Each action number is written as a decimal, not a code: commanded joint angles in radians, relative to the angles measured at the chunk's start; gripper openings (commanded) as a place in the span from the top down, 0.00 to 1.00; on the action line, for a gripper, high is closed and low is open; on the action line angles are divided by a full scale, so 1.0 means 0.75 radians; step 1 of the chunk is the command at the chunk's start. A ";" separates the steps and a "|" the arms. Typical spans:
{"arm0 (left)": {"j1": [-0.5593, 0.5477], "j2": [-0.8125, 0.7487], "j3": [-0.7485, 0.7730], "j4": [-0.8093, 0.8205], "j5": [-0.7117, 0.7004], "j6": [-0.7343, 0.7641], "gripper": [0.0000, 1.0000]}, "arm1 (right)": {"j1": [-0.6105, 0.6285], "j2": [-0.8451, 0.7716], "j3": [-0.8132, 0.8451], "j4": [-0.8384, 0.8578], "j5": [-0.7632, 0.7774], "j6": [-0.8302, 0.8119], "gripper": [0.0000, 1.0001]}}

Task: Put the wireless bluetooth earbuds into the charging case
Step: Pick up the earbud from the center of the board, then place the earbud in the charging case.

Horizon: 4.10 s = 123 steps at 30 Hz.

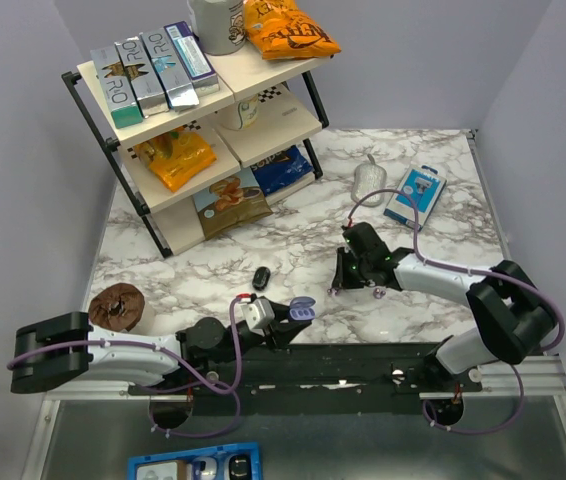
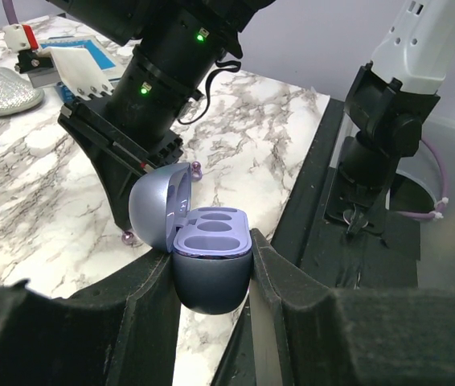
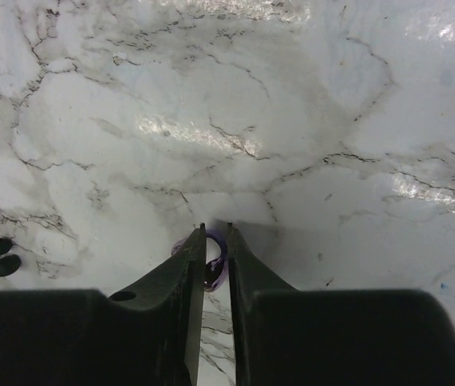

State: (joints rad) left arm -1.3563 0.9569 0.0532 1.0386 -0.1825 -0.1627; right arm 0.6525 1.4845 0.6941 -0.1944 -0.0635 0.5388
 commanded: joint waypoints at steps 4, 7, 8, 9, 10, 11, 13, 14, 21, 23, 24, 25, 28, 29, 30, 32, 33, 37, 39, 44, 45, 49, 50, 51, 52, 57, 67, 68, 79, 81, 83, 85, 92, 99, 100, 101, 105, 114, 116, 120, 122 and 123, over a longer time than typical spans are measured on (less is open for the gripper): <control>-0.008 0.013 -0.169 0.080 0.014 -0.016 1.00 | 0.001 -0.016 -0.075 -0.009 -0.056 0.022 0.86; -0.008 0.017 -0.169 0.080 0.014 -0.012 1.00 | 0.001 -0.036 -0.075 -0.015 -0.054 0.026 0.94; -0.008 0.017 -0.169 0.082 0.014 -0.012 1.00 | 0.001 -0.042 -0.075 -0.015 -0.054 0.024 0.96; -0.008 0.019 -0.167 0.082 0.014 -0.012 1.00 | 0.001 -0.049 -0.073 -0.023 -0.050 0.028 0.99; -0.008 0.019 -0.167 0.082 0.014 -0.012 1.00 | 0.001 -0.061 -0.069 -0.029 -0.042 0.030 0.99; -0.008 0.021 -0.167 0.084 0.014 -0.014 1.00 | 0.001 -0.065 -0.066 -0.031 -0.040 0.028 0.99; -0.008 0.023 -0.167 0.086 0.014 -0.012 1.00 | 0.001 -0.079 -0.058 -0.039 -0.034 0.026 0.99; -0.008 0.025 -0.167 0.086 0.014 -0.012 1.00 | 0.001 -0.091 -0.056 -0.041 -0.026 0.024 0.99; -0.008 0.029 -0.163 0.088 0.006 -0.012 1.00 | 0.001 -0.210 -0.042 -0.090 0.062 0.000 0.99; -0.008 0.035 -0.163 0.096 0.000 -0.012 1.00 | 0.001 -0.237 -0.036 -0.109 0.081 -0.023 0.99; -0.008 0.039 -0.165 0.100 -0.002 -0.008 1.00 | 0.001 -0.265 -0.022 -0.133 0.119 -0.031 0.99; -0.008 0.041 -0.165 0.112 -0.006 -0.008 1.00 | 0.001 -0.282 -0.017 -0.144 0.138 -0.041 0.99; -0.008 0.056 -0.171 0.155 -0.018 -0.012 1.00 | 0.005 -0.373 0.007 -0.197 0.207 -0.088 0.99; -0.008 0.062 -0.173 0.165 -0.024 -0.010 1.00 | 0.009 -0.400 0.013 -0.211 0.252 -0.119 0.99; -0.008 0.076 -0.173 0.178 -0.033 -0.012 1.00 | 0.016 -0.425 0.021 -0.250 0.281 -0.135 0.99; -0.006 0.094 -0.163 0.194 -0.061 -0.020 1.00 | 0.034 -0.494 0.052 -0.291 0.364 -0.180 0.99; -0.006 0.115 -0.157 0.196 -0.067 -0.026 1.00 | 0.042 -0.517 0.062 -0.330 0.393 -0.197 0.99; 0.011 0.223 -0.147 0.335 -0.057 -0.071 1.00 | 0.095 -0.615 0.103 -0.401 0.528 -0.252 0.99; 0.041 0.303 -0.149 0.407 -0.009 -0.102 1.00 | 0.152 -0.656 0.132 -0.438 0.608 -0.266 0.99; 0.131 0.456 -0.126 0.630 0.159 -0.198 1.00 | 0.330 -0.681 0.218 -0.551 0.839 -0.315 0.99; 0.168 0.493 -0.120 0.646 0.186 -0.206 1.00 | 0.351 -0.689 0.236 -0.579 0.856 -0.320 0.99; 0.244 0.565 -0.089 0.748 0.305 -0.233 1.00 | 0.431 -0.762 0.242 -0.610 0.952 -0.356 0.99; 0.262 0.575 -0.077 0.765 0.353 -0.241 1.00 | 0.461 -0.777 0.242 -0.614 0.980 -0.371 0.99; 0.280 0.595 -0.075 0.777 0.376 -0.251 1.00 | 0.472 -0.789 0.242 -0.622 0.985 -0.379 0.99; 0.315 0.604 -0.077 0.795 0.399 -0.274 1.00 | 0.484 -0.805 0.242 -0.620 0.991 -0.385 0.99; 0.352 0.634 0.052 0.810 0.568 -0.305 1.00 | 0.555 -0.869 0.246 -0.612 1.021 -0.444 0.99; 0.383 0.626 0.213 0.779 0.795 -0.251 1.00 | 0.748 -0.926 0.267 -0.579 1.148 -0.516 0.99; 0.389 0.626 0.225 0.775 0.806 -0.249 1.00 | 0.776 -0.932 0.271 -0.579 1.173 -0.526 0.99; 0.536 0.661 0.299 0.858 0.986 -0.321 1.00 | 1.060 -0.987 0.238 -0.496 1.404 -0.606 0.99; 0.573 0.673 0.317 0.863 1.033 -0.372 1.00 | 1.132 -0.977 0.236 -0.494 1.477 -0.632 0.99; 0.587 0.671 0.332 0.867 1.057 -0.382 1.00 | 1.187 -0.963 0.234 -0.473 1.518 -0.659 0.99; 0.600 0.671 0.344 0.865 1.078 -0.395 1.00 | 1.206 -0.940 0.230 -0.457 1.555 -0.688 0.99; 0.606 0.665 0.383 0.865 1.133 -0.442 1.00 | 1.247 -0.936 0.197 -0.406 1.572 -0.755 0.99; 0.606 0.659 0.414 0.857 1.156 -0.464 1.00 | 1.271 -0.900 0.167 -0.326 1.565 -0.819 0.99; 0.606 0.659 0.418 0.855 1.158 -0.470 1.00 | 1.275 -0.893 0.161 -0.297 1.570 -0.831 0.99; 0.606 0.659 0.420 0.853 1.160 -0.478 1.00 | 1.280 -0.887 0.157 -0.285 1.578 -0.841 0.99; 0.608 0.657 0.424 0.851 1.170 -0.487 1.00 | 1.304 -0.869 0.122 -0.244 1.633 -0.880 0.99; 0.622 0.667 0.449 0.849 1.199 -0.513 1.00 | 1.341 -0.879 0.071 -0.130 1.645 -0.956 0.99; 0.622 0.673 0.459 0.859 1.209 -0.528 1.00 | 1.347 -0.873 0.067 -0.119 1.645 -0.958 0.99; 0.624 0.688 0.471 0.865 1.219 -0.544 1.00 | 1.370 -0.857 0.056 -0.107 1.643 -0.954 0.99; 0.624 0.686 0.471 0.865 1.221 -0.548 1.00 | 1.374 -0.850 0.052 -0.105 1.649 -0.952 0.99; 0.624 0.686 0.471 0.865 1.223 -0.550 1.00 | 1.378 -0.850 0.050 -0.103 1.651 -0.950 0.99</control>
State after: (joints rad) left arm -0.8932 1.4612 0.3920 1.2984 0.6910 -0.5632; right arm 1.6699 0.8371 0.7467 -0.3038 1.1393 -0.1658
